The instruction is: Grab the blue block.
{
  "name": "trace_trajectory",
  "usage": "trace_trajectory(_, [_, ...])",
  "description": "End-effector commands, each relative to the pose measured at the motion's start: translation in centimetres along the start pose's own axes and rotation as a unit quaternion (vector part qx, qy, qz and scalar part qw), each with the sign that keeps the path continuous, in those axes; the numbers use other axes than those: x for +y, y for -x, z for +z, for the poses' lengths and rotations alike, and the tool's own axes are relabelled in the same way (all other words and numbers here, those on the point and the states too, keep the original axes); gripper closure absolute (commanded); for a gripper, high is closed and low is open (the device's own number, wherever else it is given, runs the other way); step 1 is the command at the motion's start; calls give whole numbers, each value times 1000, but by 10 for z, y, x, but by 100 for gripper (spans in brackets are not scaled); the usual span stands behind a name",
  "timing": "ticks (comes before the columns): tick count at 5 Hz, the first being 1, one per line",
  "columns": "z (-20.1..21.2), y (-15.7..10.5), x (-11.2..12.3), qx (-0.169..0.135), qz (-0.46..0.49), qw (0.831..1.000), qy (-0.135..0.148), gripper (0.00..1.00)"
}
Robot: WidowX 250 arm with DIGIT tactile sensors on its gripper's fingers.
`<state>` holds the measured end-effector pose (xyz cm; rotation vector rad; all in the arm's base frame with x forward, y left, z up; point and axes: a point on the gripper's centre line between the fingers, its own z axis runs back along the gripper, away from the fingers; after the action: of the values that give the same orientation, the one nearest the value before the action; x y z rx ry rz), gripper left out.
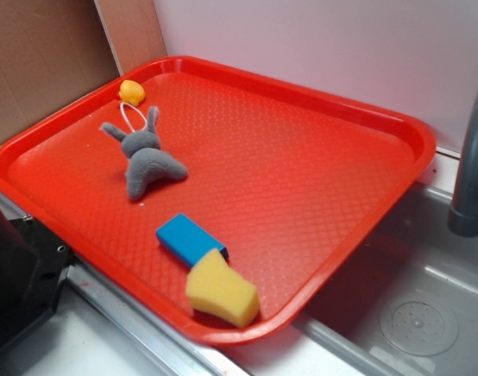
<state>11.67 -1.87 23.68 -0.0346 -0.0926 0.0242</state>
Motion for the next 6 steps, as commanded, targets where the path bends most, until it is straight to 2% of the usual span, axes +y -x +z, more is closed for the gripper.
trace_trajectory(1, [0,0,0,0,0,1000,0,0])
trace_trajectory(3, [-16,-17,-2,-21,-77,997,-8,0])
trace_trajectory(4, [-33,-32,-6,-42,-199,979,22,0])
trace_trajectory(5, [-55,-43,-13,-64,-315,944,75,0])
trace_trajectory(6, [-68,-40,-26,-57,-434,897,64,0])
